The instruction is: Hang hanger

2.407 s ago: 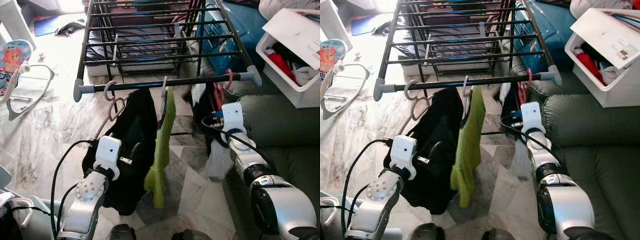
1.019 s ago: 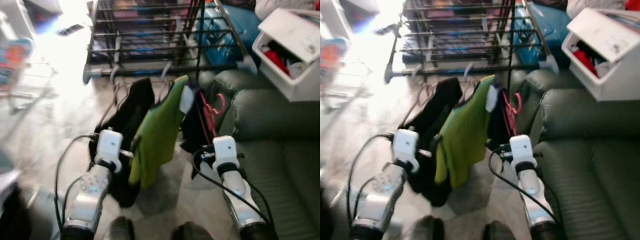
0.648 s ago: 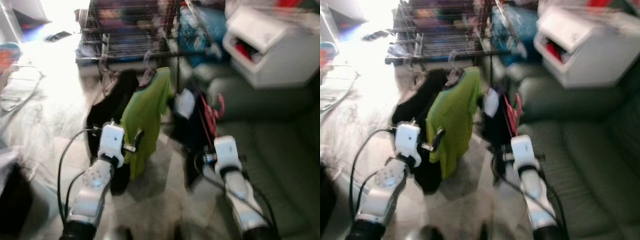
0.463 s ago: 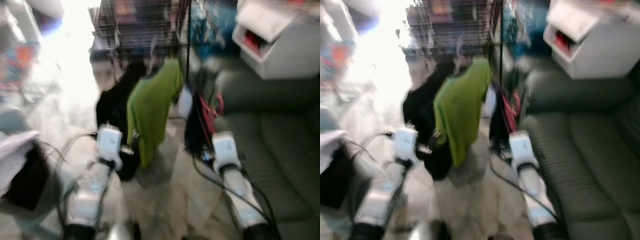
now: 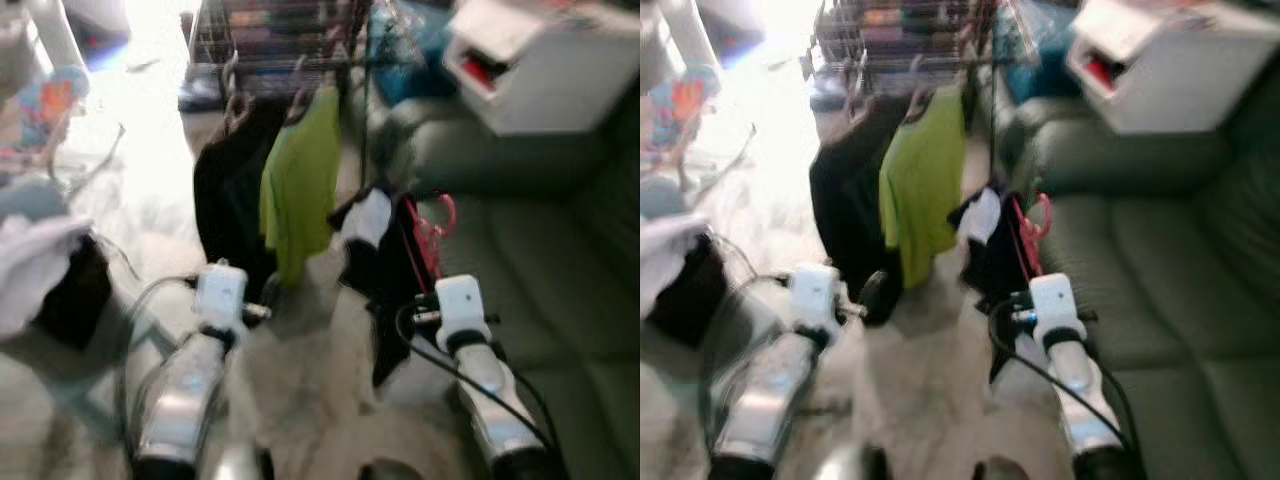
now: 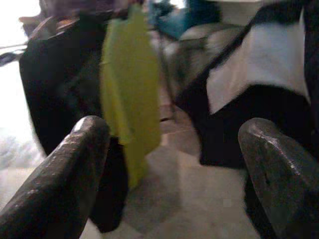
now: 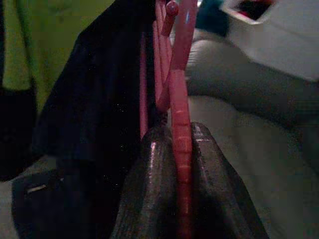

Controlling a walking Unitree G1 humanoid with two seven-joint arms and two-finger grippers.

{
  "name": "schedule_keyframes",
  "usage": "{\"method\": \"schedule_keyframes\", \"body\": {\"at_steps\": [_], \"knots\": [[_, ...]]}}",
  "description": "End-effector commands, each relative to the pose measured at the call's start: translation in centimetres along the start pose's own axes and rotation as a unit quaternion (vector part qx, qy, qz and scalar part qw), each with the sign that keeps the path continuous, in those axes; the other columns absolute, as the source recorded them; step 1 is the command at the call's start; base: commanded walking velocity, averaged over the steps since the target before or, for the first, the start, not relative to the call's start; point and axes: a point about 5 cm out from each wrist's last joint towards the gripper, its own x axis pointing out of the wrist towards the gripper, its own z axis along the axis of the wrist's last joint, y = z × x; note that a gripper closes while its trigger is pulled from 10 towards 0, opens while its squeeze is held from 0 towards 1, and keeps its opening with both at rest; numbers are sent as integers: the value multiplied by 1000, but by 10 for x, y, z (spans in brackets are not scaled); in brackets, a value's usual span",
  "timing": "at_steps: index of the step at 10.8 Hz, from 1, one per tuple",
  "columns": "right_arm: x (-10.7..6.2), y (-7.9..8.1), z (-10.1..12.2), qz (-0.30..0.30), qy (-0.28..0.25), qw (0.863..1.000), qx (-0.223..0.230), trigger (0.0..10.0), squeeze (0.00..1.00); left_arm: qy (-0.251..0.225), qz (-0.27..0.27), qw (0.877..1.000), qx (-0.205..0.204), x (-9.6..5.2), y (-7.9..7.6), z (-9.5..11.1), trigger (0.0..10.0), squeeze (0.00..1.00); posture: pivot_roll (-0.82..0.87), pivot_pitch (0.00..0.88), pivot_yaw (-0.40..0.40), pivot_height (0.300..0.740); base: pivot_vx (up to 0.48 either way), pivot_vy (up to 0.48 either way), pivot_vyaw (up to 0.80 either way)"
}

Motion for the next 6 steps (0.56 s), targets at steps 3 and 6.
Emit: {"method": "schedule_keyframes", "body": {"at_steps": [3, 6], "knots": [[11, -6, 21, -5, -38, 999, 6, 10000, 0, -13, 10, 1000, -9, 4, 9, 9, 10000, 0, -34, 0, -26, 740, 0, 0, 0], [10, -5, 18, -2, -28, 1000, 14, 10000, 0, -7, 4, 1000, -14, 4, 6, 6, 10000, 0, -37, 0, -26, 740, 0, 95, -267]]}}
